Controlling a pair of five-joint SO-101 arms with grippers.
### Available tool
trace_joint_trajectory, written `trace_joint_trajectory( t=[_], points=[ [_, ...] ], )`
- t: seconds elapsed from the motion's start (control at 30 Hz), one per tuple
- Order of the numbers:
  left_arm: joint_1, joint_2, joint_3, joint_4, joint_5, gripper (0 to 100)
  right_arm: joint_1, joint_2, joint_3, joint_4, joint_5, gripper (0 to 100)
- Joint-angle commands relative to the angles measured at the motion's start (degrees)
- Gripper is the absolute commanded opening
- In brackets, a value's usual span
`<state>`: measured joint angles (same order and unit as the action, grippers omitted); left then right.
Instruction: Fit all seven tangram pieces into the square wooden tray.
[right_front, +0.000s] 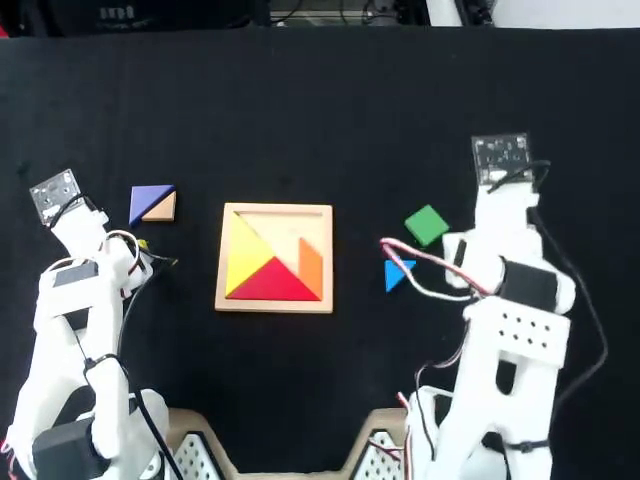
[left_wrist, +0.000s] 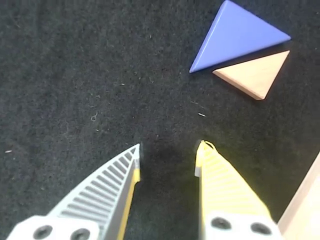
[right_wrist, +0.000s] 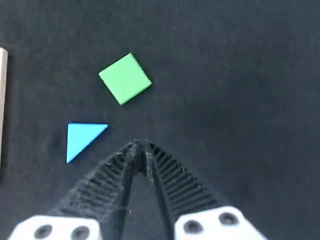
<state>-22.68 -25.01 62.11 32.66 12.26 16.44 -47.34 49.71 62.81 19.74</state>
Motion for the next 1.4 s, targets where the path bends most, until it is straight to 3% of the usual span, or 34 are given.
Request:
trace_joint_trajectory(
  t=[0.0,0.23,0.33,0.47,0.57,0.8,0.97,1.23,1.37],
  points=[
    [0.6,-1.2,-0.3,-0.7,-0.6,18,-2.3,-1.7,1.5,-1.8,-1.6,1.2],
    [0.7,-1.2,-0.2,-0.7,-0.6,18,-5.2,-1.7,4.4,2.4,-4.3,1.8],
    [0.7,-1.2,-0.2,-0.7,-0.6,18,-9.8,-1.7,4.3,7.2,-8.3,9.9],
    [0.7,-1.2,-0.2,-0.4,-0.6,18,-13.5,-1.6,4.4,5.0,-17.0,22.1],
    [0.7,-1.2,-0.1,-0.4,-0.6,18,-17.1,-0.4,1.7,7.5,-19.5,25.8],
    [0.7,-1.2,-0.1,-0.4,-0.6,19,-22.2,25.0,-13.5,15.6,-21.5,25.7],
    [0.7,-1.2,-0.1,-0.5,-0.6,19,-19.4,44.6,-29.2,17.1,-33.1,25.8],
    [0.8,-1.2,-0.2,-0.7,-0.6,19,-22.5,56.1,-39.7,16.9,-51.4,25.8],
    [0.8,-1.2,-0.2,-0.7,-0.6,19,-23.1,60.6,-41.5,16.8,-54.0,25.9]
  ],
)
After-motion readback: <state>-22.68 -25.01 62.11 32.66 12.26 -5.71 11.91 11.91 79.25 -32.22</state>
